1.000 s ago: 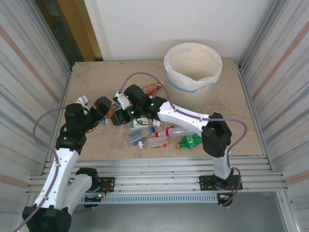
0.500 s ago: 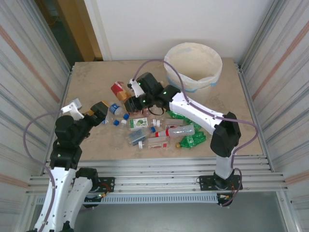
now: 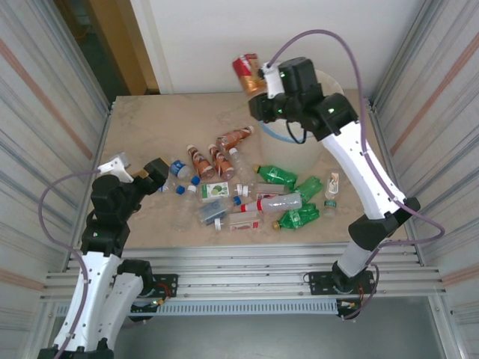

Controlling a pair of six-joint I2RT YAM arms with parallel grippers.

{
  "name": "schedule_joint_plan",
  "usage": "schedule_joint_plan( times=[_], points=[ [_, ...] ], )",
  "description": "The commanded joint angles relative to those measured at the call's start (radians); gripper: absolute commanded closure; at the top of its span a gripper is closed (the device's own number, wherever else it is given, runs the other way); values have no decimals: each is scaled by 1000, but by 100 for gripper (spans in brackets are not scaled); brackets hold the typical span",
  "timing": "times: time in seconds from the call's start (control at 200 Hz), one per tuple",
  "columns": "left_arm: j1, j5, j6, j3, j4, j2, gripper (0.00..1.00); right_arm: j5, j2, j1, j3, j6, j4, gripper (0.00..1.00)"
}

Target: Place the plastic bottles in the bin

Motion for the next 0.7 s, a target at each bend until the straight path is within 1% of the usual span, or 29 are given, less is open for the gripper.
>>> schedule_joint_plan(
  times=[0.0, 0.2, 0.396, 0.471, 0.696],
  points=[
    [-4, -4, 35, -23, 30, -13, 1, -70, 11, -87, 63, -52, -124, 100],
    [-5, -23, 34, -35, 11, -33, 1, -252, 79, -267, 123, -91, -195, 100],
    [-4, -18, 35, -37, 14, -44, 1, -355, 177, -371, 211, -129, -260, 100],
    [-4, -13, 28, -43, 21, -47, 1, -364, 206, -390, 228, -141, -275, 100],
    [-5, -5, 20, -48, 23, -47, 1, -317, 279, -398, 243, -164, -299, 100]
  ],
)
